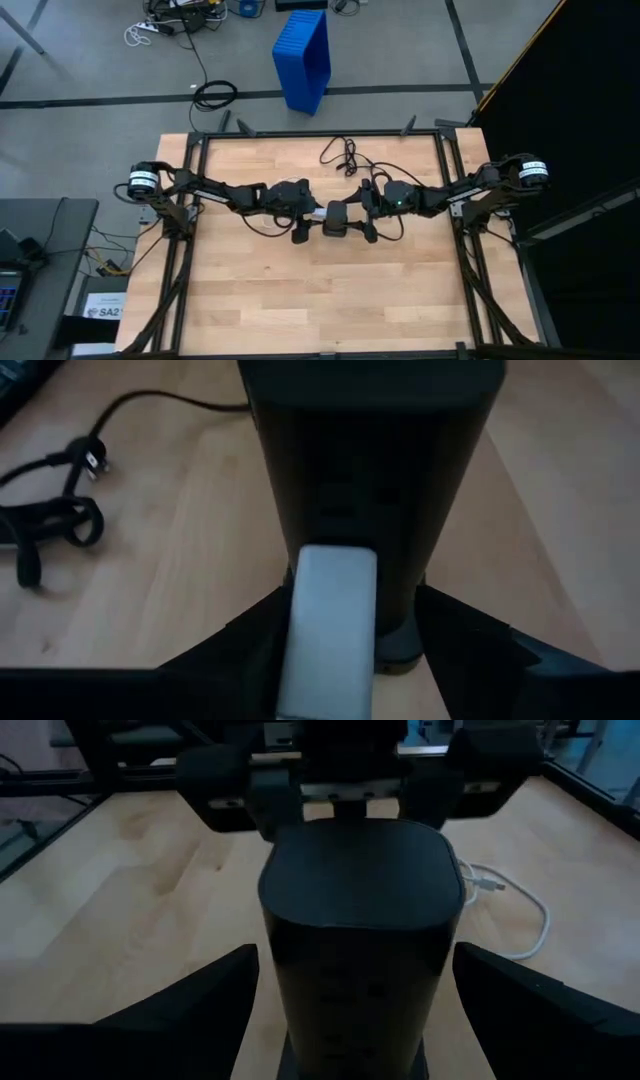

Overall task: Insert USB
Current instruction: Remove the white charger adapter from the black outlet extension

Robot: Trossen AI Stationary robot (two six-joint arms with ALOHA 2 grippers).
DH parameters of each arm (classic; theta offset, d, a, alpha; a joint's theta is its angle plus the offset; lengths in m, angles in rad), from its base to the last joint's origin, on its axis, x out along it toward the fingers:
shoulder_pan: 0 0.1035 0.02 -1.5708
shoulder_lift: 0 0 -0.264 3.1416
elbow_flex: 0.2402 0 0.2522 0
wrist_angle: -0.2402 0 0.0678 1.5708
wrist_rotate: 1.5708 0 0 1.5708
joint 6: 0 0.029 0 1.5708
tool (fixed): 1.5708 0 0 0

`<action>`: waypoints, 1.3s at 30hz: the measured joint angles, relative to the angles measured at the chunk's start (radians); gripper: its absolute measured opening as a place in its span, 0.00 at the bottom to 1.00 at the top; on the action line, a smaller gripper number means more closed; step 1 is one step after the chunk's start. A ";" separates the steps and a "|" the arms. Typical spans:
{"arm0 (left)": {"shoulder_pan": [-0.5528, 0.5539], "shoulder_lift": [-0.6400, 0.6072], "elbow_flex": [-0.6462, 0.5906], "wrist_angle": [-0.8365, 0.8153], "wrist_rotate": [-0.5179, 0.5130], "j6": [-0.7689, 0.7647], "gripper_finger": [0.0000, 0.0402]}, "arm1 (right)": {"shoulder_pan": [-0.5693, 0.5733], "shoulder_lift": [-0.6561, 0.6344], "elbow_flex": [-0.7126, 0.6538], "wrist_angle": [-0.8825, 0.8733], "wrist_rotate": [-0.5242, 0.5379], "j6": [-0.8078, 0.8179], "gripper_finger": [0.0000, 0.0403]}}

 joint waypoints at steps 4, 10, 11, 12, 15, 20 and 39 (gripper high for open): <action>0.000 -0.001 0.000 -0.020 -0.001 0.000 0.44 | 0.000 0.000 0.000 0.000 0.009 0.000 0.76; 0.000 0.000 -0.001 -0.028 -0.003 0.008 0.30 | 0.000 0.000 0.000 0.000 0.008 -0.007 0.76; 0.000 0.000 -0.001 -0.026 -0.003 0.019 0.27 | 0.000 0.000 0.000 0.000 0.005 -0.009 0.76; 0.000 0.000 -0.001 -0.025 -0.003 0.023 0.24 | 0.001 0.000 0.000 0.001 -0.001 -0.011 0.76; 0.000 0.000 -0.001 -0.020 -0.002 0.025 0.19 | 0.001 0.000 0.000 0.005 -0.012 -0.008 0.76; 0.000 0.002 -0.002 0.012 -0.013 0.021 0.19 | 0.012 0.000 -0.001 0.041 -0.022 -0.019 0.76; -0.006 0.009 -0.002 0.089 -0.030 -0.042 0.19 | 0.013 -0.001 -0.001 0.041 0.040 -0.027 0.63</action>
